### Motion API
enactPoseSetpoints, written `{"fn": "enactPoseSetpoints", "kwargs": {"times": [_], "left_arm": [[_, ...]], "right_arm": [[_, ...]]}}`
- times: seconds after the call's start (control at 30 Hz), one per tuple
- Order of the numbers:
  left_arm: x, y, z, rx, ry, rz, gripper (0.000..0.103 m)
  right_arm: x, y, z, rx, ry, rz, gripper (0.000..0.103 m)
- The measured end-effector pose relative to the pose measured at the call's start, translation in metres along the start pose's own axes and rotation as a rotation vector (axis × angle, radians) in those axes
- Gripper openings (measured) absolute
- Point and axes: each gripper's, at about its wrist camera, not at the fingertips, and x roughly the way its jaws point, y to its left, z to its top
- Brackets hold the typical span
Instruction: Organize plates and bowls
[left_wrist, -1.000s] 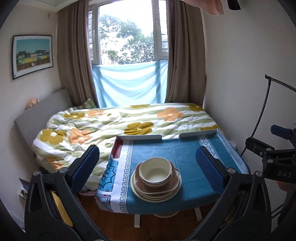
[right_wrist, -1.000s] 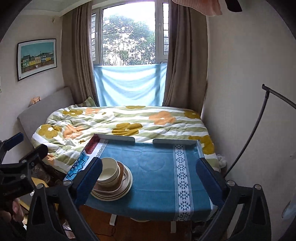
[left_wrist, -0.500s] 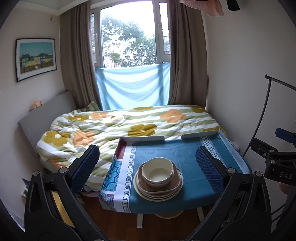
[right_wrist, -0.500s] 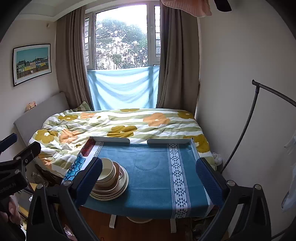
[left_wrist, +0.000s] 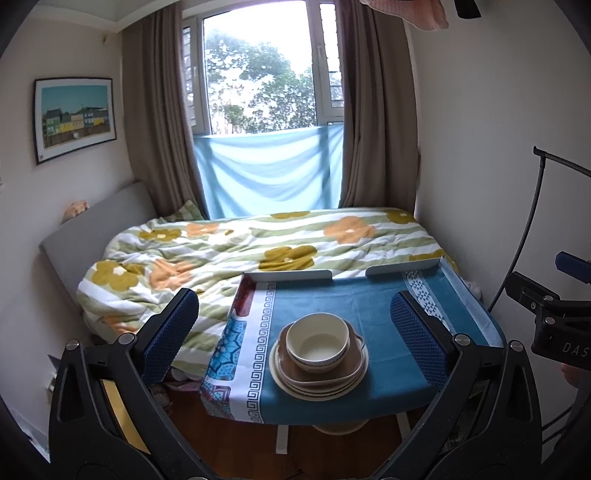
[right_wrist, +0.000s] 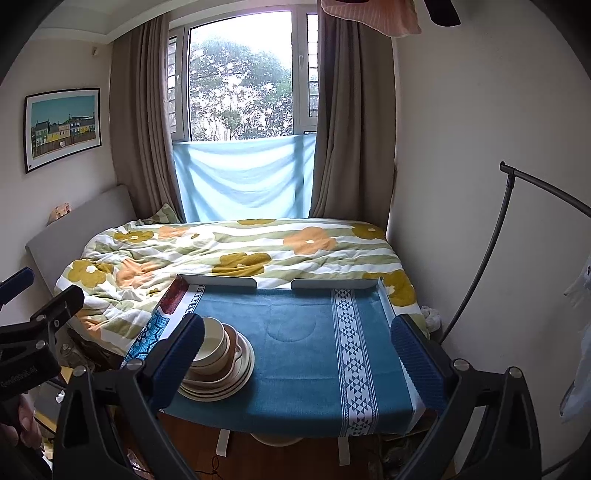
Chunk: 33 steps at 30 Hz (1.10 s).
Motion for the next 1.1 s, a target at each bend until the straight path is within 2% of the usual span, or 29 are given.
{"fn": "enactPoseSetpoints", "kwargs": {"times": [1.1], "left_arm": [[0.0049, 0.0026, 0.0011, 0.011, -0.007, -0.005, 0.103]], "right_arm": [[0.009, -0.0027, 0.0023, 0.001, 0.005, 0.004, 0.1]]}}
